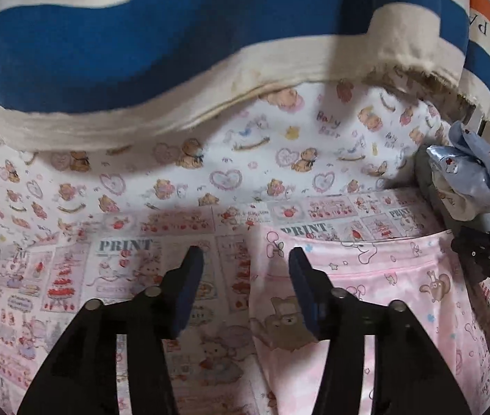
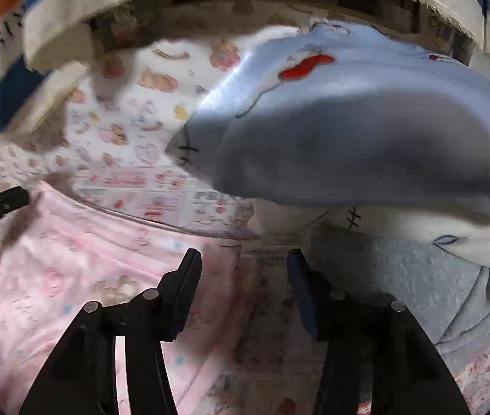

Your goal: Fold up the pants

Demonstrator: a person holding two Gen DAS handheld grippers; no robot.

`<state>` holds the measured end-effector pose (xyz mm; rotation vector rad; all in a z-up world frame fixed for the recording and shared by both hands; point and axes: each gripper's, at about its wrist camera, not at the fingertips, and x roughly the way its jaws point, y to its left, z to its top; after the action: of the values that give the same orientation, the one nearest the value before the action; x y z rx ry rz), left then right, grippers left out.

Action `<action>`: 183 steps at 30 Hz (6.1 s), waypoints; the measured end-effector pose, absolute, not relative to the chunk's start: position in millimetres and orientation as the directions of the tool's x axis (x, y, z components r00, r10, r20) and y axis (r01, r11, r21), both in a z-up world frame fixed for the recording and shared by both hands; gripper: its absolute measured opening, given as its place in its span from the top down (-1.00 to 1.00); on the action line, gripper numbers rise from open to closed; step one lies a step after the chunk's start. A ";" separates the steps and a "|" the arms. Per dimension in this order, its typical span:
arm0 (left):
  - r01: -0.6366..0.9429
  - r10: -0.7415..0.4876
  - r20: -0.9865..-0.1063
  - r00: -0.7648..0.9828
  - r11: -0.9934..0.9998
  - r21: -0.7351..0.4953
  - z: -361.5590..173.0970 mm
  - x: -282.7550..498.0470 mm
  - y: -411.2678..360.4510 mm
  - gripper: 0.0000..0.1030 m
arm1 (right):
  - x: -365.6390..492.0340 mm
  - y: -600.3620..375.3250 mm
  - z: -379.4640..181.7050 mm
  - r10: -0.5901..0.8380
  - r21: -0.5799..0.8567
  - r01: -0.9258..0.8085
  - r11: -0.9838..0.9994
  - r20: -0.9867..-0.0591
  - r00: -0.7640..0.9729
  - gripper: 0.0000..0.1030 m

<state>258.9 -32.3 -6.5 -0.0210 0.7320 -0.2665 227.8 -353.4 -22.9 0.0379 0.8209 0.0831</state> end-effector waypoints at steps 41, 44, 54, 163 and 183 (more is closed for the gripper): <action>0.338 -0.449 -0.740 0.501 0.888 -0.310 -35.4 275.8 -50.8 0.46 | 243.2 -336.0 -53.5 0.219 0.228 -0.064 0.971 -0.756 0.617 0.67; 0.339 -0.486 -0.725 0.488 0.871 -0.355 -36.1 278.1 -49.2 0.20 | 241.1 -338.1 -52.2 0.241 0.245 -0.081 0.966 -0.747 0.620 0.73; 0.395 -0.529 -0.637 0.561 0.847 -0.355 -18.7 267.2 -45.3 0.86 | 224.5 -327.2 -34.4 0.292 0.238 -0.176 0.955 -0.661 0.691 0.81; 0.524 -0.499 -0.691 0.522 0.827 -0.201 6.7 99.1 0.3 0.44 | 30.4 -298.0 -5.4 0.493 0.102 -0.559 0.823 -0.616 0.614 0.40; 0.550 -0.417 -0.656 0.629 0.835 -0.004 4.1 47.8 1.3 -0.06 | -11.6 -296.8 -8.3 0.474 0.037 -0.587 0.809 -0.631 0.614 0.92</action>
<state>47.8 1.3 4.1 0.2046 0.6955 -0.5582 -11.6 -296.8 -8.3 -0.1803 0.6721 0.6156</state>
